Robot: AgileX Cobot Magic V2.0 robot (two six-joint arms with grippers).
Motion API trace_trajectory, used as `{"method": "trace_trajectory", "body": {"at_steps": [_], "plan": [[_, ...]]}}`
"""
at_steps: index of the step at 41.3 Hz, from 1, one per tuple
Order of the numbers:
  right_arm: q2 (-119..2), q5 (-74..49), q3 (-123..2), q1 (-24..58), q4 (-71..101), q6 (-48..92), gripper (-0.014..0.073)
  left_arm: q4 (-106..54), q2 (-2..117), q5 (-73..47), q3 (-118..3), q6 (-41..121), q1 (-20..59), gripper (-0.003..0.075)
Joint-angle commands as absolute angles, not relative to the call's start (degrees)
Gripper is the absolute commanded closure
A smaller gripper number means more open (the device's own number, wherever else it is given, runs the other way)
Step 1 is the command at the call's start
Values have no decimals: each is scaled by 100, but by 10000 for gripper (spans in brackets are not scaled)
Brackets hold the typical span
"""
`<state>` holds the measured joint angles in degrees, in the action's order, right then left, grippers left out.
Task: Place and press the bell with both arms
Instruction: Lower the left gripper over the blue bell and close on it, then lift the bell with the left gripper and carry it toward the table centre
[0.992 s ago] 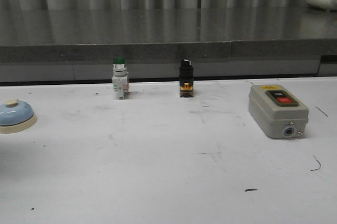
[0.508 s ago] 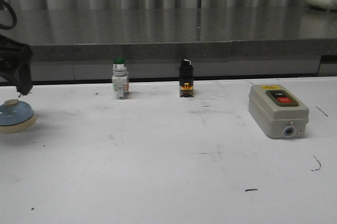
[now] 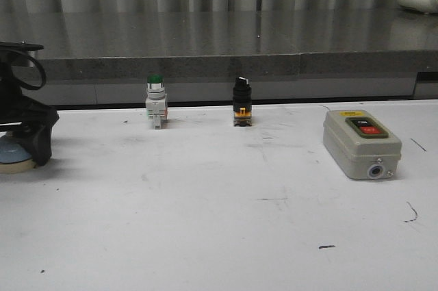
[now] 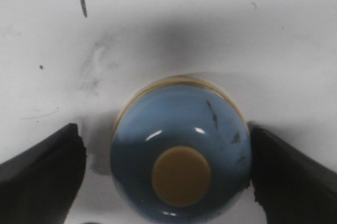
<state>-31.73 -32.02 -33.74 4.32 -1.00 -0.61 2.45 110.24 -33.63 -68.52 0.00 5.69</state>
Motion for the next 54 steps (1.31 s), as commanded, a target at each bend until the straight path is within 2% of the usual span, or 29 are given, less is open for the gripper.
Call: {"method": "trace_trajectory", "body": {"at_steps": [1,3,8,20,31,45,54], "plan": [[-3218,-2810,-3569,402,-161,0,96,256,10747,-3186,-7032,-41,612,235],[-3218,-2810,-3569,402,-161,0,96,245,10747,-3186,-7041,-41,612,286],[-3218,-2810,-3569,402,-161,0,96,211,10747,-3197,-7041,-41,612,343],[-3218,-2810,-3569,402,-161,0,96,157,10489,-3619,-7192,-41,949,344],[-3218,-2815,-3569,402,-161,0,96,157,10309,-4197,-7510,-41,1885,344],[-3218,-2815,-3569,402,-161,0,96,157,10296,-3963,-7614,-41,3304,344],[-3218,-2815,-3569,402,-161,0,96,157,10333,-3484,-7614,-41,3794,344]]}}
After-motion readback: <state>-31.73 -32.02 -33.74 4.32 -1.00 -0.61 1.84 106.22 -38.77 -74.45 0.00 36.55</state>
